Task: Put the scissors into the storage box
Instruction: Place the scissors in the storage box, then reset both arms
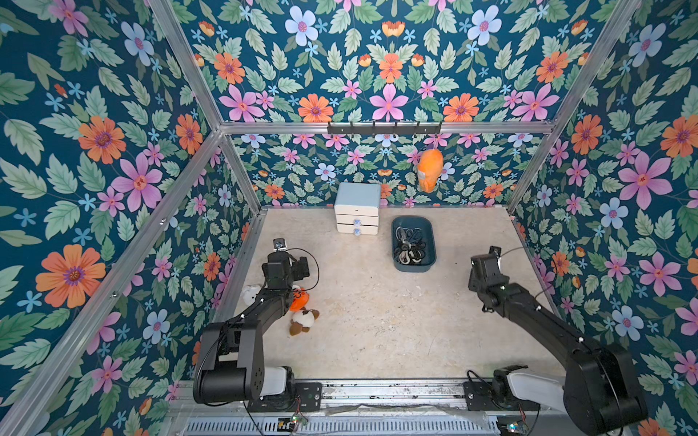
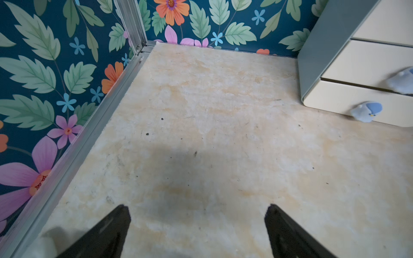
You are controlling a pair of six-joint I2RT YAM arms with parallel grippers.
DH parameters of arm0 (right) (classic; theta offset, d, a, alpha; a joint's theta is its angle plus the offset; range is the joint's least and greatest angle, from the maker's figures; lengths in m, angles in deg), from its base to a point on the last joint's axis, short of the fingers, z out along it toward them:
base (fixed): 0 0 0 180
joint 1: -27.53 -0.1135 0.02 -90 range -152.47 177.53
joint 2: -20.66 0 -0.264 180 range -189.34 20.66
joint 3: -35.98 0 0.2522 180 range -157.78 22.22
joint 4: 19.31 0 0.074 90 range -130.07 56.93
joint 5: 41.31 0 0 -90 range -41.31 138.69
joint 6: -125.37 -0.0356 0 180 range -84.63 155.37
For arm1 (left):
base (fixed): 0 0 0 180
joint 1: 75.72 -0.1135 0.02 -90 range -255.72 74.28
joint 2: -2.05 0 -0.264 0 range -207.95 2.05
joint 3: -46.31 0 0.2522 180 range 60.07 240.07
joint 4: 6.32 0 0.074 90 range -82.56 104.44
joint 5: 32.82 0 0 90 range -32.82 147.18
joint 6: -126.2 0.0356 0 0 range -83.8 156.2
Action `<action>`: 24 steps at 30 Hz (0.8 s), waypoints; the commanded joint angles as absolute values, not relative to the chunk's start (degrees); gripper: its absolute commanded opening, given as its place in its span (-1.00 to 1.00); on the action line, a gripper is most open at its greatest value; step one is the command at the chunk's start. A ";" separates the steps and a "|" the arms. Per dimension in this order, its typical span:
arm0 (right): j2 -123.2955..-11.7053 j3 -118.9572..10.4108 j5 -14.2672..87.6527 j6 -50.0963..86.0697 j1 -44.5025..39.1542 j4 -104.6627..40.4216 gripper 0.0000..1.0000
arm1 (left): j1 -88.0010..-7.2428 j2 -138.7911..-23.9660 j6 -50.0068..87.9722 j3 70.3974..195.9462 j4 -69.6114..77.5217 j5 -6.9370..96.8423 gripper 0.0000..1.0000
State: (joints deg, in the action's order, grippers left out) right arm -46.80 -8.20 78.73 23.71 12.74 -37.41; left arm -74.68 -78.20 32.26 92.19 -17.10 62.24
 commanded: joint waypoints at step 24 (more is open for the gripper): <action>-62.79 5.83 58.11 33.37 26.82 23.02 0.99 | -74.05 -90.08 35.94 76.81 -62.53 63.86 0.99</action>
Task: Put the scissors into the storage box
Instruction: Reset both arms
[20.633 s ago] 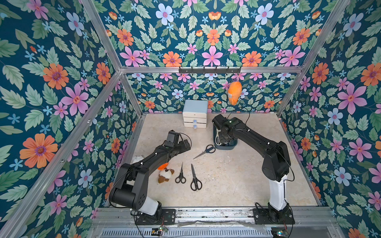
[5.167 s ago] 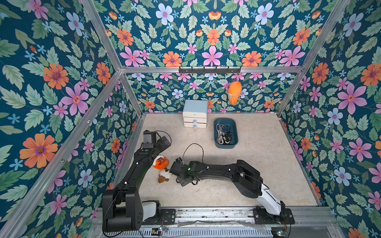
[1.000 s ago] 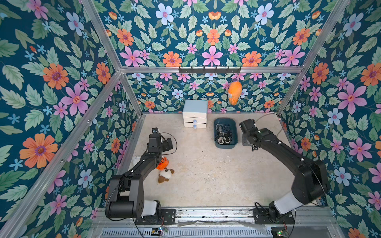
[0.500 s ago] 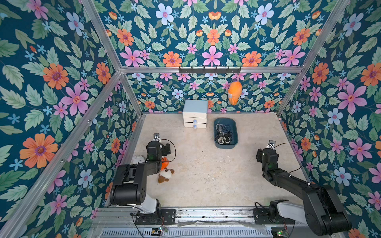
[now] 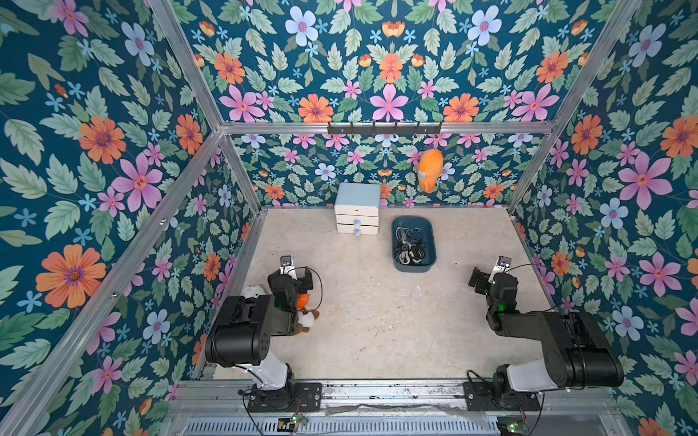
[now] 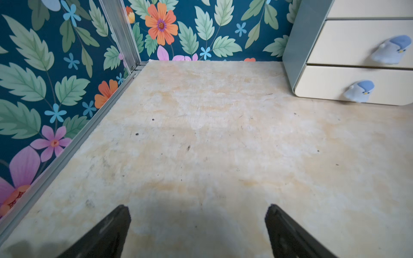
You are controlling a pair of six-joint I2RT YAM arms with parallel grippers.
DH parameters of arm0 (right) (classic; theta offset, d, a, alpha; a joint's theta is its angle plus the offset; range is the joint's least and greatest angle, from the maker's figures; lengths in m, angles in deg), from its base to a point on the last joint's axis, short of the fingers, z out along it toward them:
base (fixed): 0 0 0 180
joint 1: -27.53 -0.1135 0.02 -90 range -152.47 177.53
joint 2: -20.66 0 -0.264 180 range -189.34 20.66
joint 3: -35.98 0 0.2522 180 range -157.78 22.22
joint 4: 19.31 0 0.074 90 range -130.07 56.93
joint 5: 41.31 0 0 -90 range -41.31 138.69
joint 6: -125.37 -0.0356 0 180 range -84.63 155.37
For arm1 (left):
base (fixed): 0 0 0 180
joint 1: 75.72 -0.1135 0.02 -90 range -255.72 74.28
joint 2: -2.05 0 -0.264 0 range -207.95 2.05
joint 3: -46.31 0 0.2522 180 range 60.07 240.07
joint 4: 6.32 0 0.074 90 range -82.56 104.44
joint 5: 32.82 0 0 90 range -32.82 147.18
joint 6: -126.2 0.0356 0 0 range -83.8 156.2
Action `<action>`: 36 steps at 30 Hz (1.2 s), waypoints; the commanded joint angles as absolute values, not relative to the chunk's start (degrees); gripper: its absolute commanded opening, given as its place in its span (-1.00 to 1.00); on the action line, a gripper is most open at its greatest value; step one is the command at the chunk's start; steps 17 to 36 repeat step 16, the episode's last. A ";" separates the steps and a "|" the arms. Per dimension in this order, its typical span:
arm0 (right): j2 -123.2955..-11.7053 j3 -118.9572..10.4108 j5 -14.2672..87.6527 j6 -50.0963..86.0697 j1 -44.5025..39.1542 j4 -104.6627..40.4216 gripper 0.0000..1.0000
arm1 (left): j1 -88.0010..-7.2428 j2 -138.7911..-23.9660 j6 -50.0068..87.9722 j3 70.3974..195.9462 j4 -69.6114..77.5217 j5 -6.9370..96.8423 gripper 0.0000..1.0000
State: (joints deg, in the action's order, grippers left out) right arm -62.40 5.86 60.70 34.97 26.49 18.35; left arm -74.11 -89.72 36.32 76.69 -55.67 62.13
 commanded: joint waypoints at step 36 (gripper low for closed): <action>-62.48 5.75 58.08 33.41 26.84 21.79 0.99 | -74.14 -89.63 35.76 76.88 -61.14 63.68 0.99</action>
